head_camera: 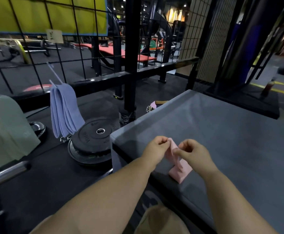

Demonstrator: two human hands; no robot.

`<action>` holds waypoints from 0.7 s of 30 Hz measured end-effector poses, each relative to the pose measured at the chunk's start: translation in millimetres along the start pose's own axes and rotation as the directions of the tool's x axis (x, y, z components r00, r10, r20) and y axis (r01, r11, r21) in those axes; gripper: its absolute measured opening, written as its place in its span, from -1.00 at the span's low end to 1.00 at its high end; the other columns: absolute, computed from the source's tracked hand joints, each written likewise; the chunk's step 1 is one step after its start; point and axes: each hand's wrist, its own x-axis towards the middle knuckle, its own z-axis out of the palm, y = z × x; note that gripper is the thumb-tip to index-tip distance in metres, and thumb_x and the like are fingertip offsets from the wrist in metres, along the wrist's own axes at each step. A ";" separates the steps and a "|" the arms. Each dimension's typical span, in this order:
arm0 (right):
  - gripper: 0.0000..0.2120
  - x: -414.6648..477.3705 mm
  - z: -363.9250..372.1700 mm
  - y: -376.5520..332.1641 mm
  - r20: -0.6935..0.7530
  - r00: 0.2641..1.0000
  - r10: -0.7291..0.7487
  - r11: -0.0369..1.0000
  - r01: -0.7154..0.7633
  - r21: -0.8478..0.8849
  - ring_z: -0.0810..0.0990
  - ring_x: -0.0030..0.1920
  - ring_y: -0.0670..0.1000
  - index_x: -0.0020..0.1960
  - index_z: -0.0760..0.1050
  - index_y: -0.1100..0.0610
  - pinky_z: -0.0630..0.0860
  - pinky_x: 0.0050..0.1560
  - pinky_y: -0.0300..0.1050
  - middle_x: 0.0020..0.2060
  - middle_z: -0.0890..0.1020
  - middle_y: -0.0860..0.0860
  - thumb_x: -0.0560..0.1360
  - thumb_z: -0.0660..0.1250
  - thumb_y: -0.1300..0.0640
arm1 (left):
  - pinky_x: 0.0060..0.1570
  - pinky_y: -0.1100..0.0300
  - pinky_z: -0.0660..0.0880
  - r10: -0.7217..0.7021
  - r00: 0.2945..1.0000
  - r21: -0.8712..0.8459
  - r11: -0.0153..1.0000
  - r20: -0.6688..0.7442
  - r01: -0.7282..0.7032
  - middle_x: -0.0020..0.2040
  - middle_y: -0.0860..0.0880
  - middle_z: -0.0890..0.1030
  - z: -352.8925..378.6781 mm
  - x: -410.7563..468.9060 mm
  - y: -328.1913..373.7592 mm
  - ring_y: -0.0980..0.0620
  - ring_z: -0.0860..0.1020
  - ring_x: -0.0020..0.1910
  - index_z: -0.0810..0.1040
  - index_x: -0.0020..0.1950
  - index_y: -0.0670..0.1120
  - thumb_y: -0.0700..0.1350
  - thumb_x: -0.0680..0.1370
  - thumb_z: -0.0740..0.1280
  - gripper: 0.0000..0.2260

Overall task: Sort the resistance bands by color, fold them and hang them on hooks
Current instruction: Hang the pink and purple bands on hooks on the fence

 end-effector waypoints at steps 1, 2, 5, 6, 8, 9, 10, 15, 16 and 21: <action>-0.84 0.6 3.2 -8.4 0.008 1.000 -0.029 0.999 0.029 0.037 0.48 -0.35 -0.19 -0.18 0.55 0.13 0.39 -0.30 -0.41 -0.32 0.57 -0.09 0.37 0.53 0.13 | 0.02 0.24 0.46 0.016 1.000 -0.035 0.999 0.000 -0.016 0.03 0.02 0.64 -6.4 0.0 4.9 0.06 0.57 0.04 0.59 0.09 -0.02 -0.03 0.60 0.30 -0.86; -0.83 0.7 6.6 -17.1 0.013 0.998 -0.057 0.995 0.055 0.082 0.48 -0.35 -0.18 -0.19 0.55 0.14 0.39 -0.29 -0.41 -0.33 0.57 -0.09 0.38 0.53 0.13 | 0.04 0.21 0.47 0.031 1.000 -0.076 0.997 -0.002 -0.031 0.03 0.02 0.65 -13.4 0.0 9.9 0.05 0.58 0.04 0.59 0.10 -0.02 -0.03 0.59 0.30 -0.86; -0.82 1.8 16.9 -41.6 0.035 0.989 -0.143 0.970 0.133 0.205 0.55 -0.21 -0.14 -0.24 0.54 0.08 0.44 -0.10 -0.27 -0.23 0.60 -0.08 0.37 0.55 0.12 | -0.15 0.29 0.45 0.035 0.999 -0.287 0.957 -0.026 -0.041 -0.08 -0.01 0.61 -38.5 -6.5 25.5 0.10 0.57 -0.15 0.51 0.08 -0.08 -0.11 0.59 0.33 -0.90; -0.81 2.3 20.7 -49.9 0.063 0.983 -0.172 0.960 0.153 0.236 0.59 -0.09 -0.14 -0.27 0.54 0.04 0.46 0.00 -0.20 -0.13 0.62 -0.09 0.37 0.55 0.11 | -0.26 0.33 0.44 0.035 0.999 -0.365 0.930 -0.020 -0.040 -0.17 0.00 0.58 -49.4 -11.2 30.6 0.13 0.54 -0.26 0.47 0.03 -0.09 -0.14 0.59 0.34 -0.92; -0.80 1.2 30.2 -69.4 0.152 0.962 -0.228 0.936 0.173 0.306 0.57 0.15 -0.14 -0.31 0.54 0.00 0.45 0.22 -0.05 0.10 0.62 -0.13 0.37 0.56 0.11 | -0.43 0.30 0.42 0.058 0.998 -0.498 0.866 0.012 -0.044 -0.34 0.01 0.54 -72.6 -23.1 39.1 0.14 0.49 -0.43 0.40 -0.05 -0.10 -0.20 0.59 0.32 -0.90; -0.80 0.3 36.7 -80.2 0.193 0.949 -0.251 0.919 0.170 0.357 0.56 0.21 -0.12 -0.32 0.54 0.01 0.43 0.28 0.01 0.16 0.61 -0.13 0.35 0.57 0.10 | -0.44 0.26 0.43 0.074 0.997 -0.533 0.845 0.028 -0.048 -0.37 -0.01 0.54 -85.0 -29.0 42.7 0.11 0.49 -0.45 0.40 -0.07 -0.11 -0.23 0.59 0.31 -0.90; -0.80 -1.1 43.5 -91.3 0.224 0.936 -0.272 0.894 0.160 0.418 0.58 0.21 -0.08 -0.33 0.54 0.02 0.43 0.31 0.06 0.17 0.62 -0.09 0.32 0.57 0.09 | -0.40 0.22 0.45 0.085 0.996 -0.539 0.841 0.033 -0.053 -0.35 -0.04 0.55 -97.8 -34.5 45.1 0.07 0.49 -0.42 0.43 -0.08 -0.11 -0.25 0.59 0.30 -0.91; -0.62 -11.2 83.3 -145.8 0.319 0.853 -0.414 0.775 0.146 0.615 0.60 -0.23 0.10 -0.25 0.41 0.25 0.54 -0.01 -0.03 -0.29 0.59 0.15 0.26 0.54 0.03 | -0.09 0.09 0.43 0.115 0.993 -0.503 0.857 -0.022 -0.110 -0.24 -0.02 0.59 -160.5 -65.1 50.7 0.01 0.52 -0.20 0.61 -0.20 0.02 -0.08 0.63 0.25 -0.76; -0.62 -14.7 91.1 -156.0 0.332 0.832 -0.444 0.758 0.151 0.635 0.60 -0.31 0.11 -0.24 0.39 0.26 0.55 -0.12 -0.11 -0.29 0.59 0.16 0.29 0.53 0.06 | -0.05 0.08 0.42 0.115 0.993 -0.485 0.866 -0.040 -0.120 -0.21 0.00 0.58 -173.1 -71.5 50.7 0.01 0.52 -0.15 0.61 -0.18 0.03 -0.01 0.63 0.22 -0.75; -0.67 -31.9 132.4 -201.1 0.330 0.793 -0.513 0.704 0.168 0.690 0.61 -0.29 0.00 -0.22 0.40 0.28 0.53 -0.26 -0.21 -0.23 0.63 0.12 0.34 0.54 0.16 | -0.11 0.21 0.44 0.185 0.977 -0.387 0.897 -0.109 -0.213 -0.13 0.02 0.52 -228.8 -106.1 47.5 0.09 0.49 -0.18 0.45 0.01 -0.05 -0.16 0.59 0.27 -0.97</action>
